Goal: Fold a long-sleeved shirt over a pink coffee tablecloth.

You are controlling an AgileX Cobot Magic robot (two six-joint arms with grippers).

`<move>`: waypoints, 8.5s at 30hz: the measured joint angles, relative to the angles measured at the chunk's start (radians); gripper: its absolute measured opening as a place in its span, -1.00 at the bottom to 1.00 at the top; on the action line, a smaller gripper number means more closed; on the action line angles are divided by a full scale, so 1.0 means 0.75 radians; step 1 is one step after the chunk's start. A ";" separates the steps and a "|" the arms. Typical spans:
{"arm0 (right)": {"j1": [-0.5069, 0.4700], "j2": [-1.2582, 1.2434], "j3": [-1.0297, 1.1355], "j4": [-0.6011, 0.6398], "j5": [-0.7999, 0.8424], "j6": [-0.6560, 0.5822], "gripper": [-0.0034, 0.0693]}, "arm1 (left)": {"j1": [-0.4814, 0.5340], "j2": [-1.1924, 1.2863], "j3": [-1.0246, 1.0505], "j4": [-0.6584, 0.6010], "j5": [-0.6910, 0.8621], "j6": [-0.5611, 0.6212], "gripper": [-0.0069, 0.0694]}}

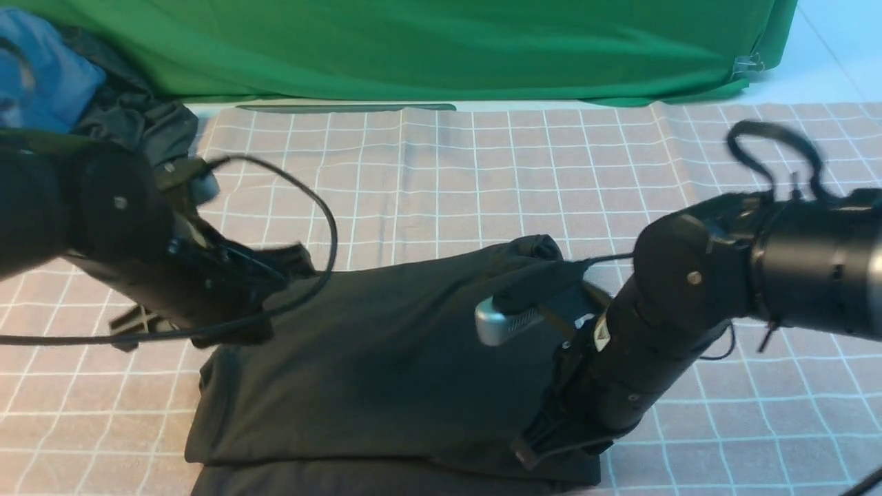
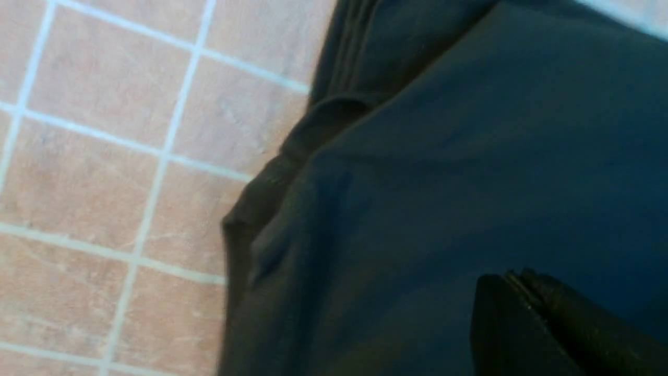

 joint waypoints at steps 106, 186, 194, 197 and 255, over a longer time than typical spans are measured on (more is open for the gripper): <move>-0.408 0.503 -0.843 0.122 0.068 -0.745 -0.74 | 0.007 0.343 -0.079 -0.402 -0.197 0.445 -0.78; -0.315 0.518 -0.985 0.131 0.274 -0.497 -0.81 | 0.003 0.235 -0.066 -0.353 -0.199 0.382 -0.78; -0.326 0.608 -0.983 -0.229 0.301 -0.266 -0.81 | 0.003 0.183 -0.063 -0.194 -0.139 0.260 -0.78; -0.351 0.608 -0.983 -0.249 0.246 -0.248 -0.81 | 0.003 0.183 -0.062 -0.191 -0.119 0.254 -0.78; -0.470 -2.037 0.641 -0.280 -0.982 -0.070 -0.74 | 0.003 -1.899 0.622 -0.117 -0.041 0.234 -0.78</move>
